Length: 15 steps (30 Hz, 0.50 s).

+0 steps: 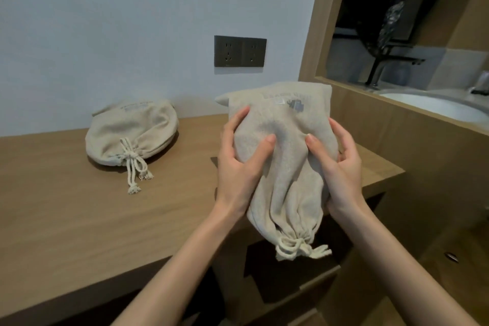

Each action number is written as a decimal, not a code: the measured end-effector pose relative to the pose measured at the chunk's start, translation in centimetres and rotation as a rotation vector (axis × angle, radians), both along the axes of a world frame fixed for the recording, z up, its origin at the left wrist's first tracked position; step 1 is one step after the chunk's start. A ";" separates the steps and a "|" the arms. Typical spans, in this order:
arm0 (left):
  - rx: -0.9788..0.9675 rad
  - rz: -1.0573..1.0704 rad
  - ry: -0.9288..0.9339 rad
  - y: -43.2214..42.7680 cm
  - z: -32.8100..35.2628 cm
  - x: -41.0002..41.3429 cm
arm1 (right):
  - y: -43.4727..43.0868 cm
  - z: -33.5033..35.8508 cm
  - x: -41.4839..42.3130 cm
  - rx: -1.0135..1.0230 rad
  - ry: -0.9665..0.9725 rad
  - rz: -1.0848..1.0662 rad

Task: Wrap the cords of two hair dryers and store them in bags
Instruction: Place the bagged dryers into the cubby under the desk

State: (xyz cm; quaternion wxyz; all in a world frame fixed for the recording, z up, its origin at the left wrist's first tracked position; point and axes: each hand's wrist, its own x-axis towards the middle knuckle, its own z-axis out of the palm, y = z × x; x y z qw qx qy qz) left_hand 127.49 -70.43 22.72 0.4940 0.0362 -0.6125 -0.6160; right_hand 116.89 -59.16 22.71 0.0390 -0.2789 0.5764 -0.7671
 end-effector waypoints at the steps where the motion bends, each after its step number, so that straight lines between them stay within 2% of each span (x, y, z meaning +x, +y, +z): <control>1: -0.016 0.000 -0.007 0.8 -0.4 0.1 | 0.8 -0.4 0.3 0.003 0.004 -0.021; 7: -0.111 0.001 -0.050 6.3 -3.7 1.0 | 5.6 -3.4 2.0 -0.021 0.048 -0.178; 15: -0.176 -0.099 -0.122 12.9 -8.4 1.0 | 11.3 -8.8 2.7 -0.030 0.051 -0.361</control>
